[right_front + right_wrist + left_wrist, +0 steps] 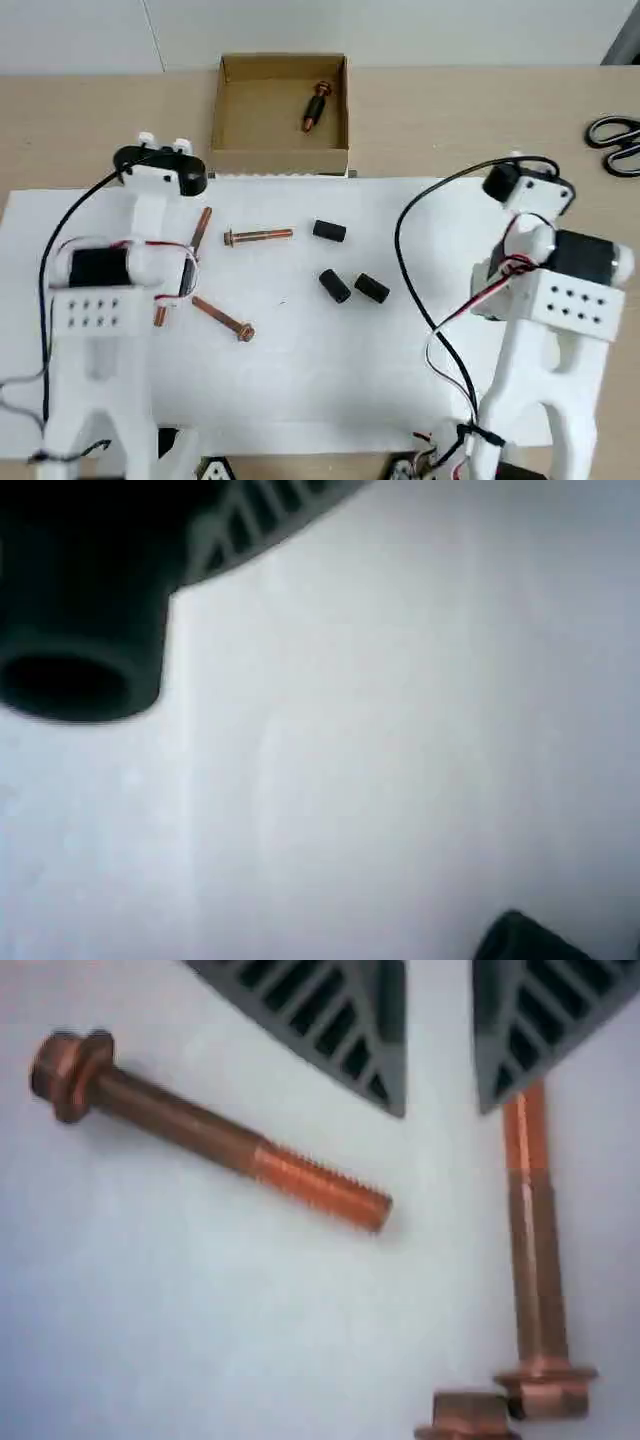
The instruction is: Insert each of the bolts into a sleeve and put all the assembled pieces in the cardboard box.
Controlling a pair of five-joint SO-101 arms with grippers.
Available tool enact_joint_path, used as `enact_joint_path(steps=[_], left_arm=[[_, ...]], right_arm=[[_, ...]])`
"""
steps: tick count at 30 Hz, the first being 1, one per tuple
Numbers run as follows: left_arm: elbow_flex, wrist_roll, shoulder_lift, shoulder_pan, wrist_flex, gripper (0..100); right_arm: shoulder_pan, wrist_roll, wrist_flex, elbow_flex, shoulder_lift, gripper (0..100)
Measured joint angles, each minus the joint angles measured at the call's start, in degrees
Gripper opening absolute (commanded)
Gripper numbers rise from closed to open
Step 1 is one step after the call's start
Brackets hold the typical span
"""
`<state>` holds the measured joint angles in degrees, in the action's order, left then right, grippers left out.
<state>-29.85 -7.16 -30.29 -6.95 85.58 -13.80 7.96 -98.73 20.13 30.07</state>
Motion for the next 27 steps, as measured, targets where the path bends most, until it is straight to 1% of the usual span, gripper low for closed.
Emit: enact_joint_path(steps=[3, 6, 12, 16, 21, 27], left_arm=[[3.08, 0.0, 6.42, -2.2, 1.76, 5], [6.15, -1.85, 13.1, -4.22, 3.34, 8], [13.63, -5.19, 23.65, -7.03, 6.07, 8], [16.88, -6.59, 27.6, -7.56, 7.03, 9], [17.49, -8.53, 31.47, -7.56, 7.21, 11], [17.49, -9.85, 33.14, -7.56, 5.1, 11]], right_arm=[[-1.32, 0.0, 0.0, 1.32, 1.41, 0.5], [-1.41, 0.0, 0.0, 2.73, 2.73, 0.5], [-1.41, 0.0, 0.0, 5.36, 3.25, 0.5], [-1.41, 0.0, 0.0, 7.03, 3.25, 0.6], [-1.41, 0.0, 0.0, 7.38, 3.25, 0.5], [-1.41, 0.0, 0.0, 7.38, 3.25, 0.5]])
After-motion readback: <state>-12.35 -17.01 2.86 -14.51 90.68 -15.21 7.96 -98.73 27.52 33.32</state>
